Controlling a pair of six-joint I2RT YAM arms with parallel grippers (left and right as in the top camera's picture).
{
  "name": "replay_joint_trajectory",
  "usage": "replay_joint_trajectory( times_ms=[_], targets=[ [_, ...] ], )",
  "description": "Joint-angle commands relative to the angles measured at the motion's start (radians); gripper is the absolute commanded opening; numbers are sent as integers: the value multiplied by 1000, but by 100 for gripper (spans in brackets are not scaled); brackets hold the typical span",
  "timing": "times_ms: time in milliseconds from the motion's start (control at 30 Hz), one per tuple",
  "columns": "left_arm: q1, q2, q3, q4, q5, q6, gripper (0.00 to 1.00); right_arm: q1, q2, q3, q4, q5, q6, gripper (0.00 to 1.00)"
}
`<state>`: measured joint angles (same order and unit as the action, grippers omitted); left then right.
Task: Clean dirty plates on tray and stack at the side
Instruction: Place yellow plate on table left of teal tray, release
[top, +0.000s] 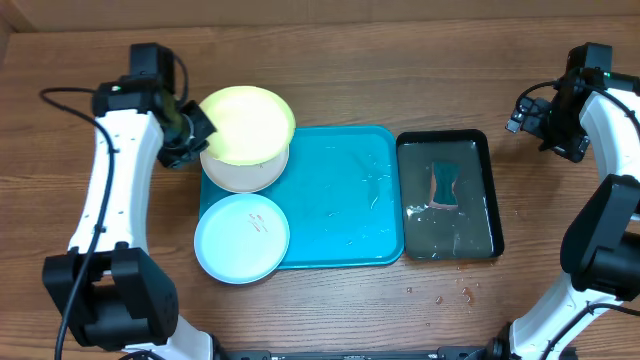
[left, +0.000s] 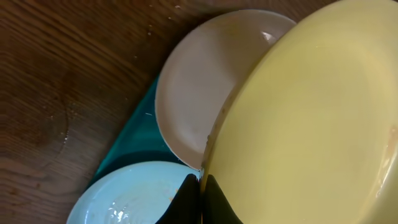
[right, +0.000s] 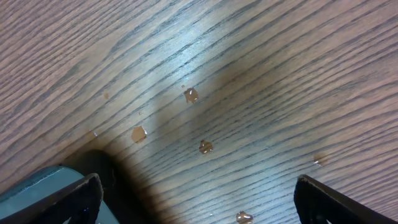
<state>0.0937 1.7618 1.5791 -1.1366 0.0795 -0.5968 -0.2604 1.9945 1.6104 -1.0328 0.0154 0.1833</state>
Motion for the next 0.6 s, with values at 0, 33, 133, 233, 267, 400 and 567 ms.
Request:
replay_joint_trajectory(
  times_ms=[0, 33, 133, 233, 267, 400, 567],
  targets=[
    [78, -25, 6, 4, 16, -6, 4, -2, -23, 13, 4, 6, 3, 100],
    [102, -25, 6, 4, 16, -6, 4, -2, -23, 13, 4, 6, 3, 100],
    [187, -25, 6, 0, 14, -5, 4, -2, -23, 13, 4, 6, 3, 100],
    [269, -25, 6, 0, 13, -1, 4, -2, -23, 13, 4, 6, 3, 100],
    [299, -25, 6, 0, 7, -1, 4, -2, -23, 13, 4, 6, 3, 100],
    [401, -25, 6, -2, -45, 24, 4, -2, -23, 13, 4, 6, 3, 100],
    [490, -24, 3, -17, -201, 25, 4, -2, -23, 13, 4, 6, 3, 100]
  ],
)
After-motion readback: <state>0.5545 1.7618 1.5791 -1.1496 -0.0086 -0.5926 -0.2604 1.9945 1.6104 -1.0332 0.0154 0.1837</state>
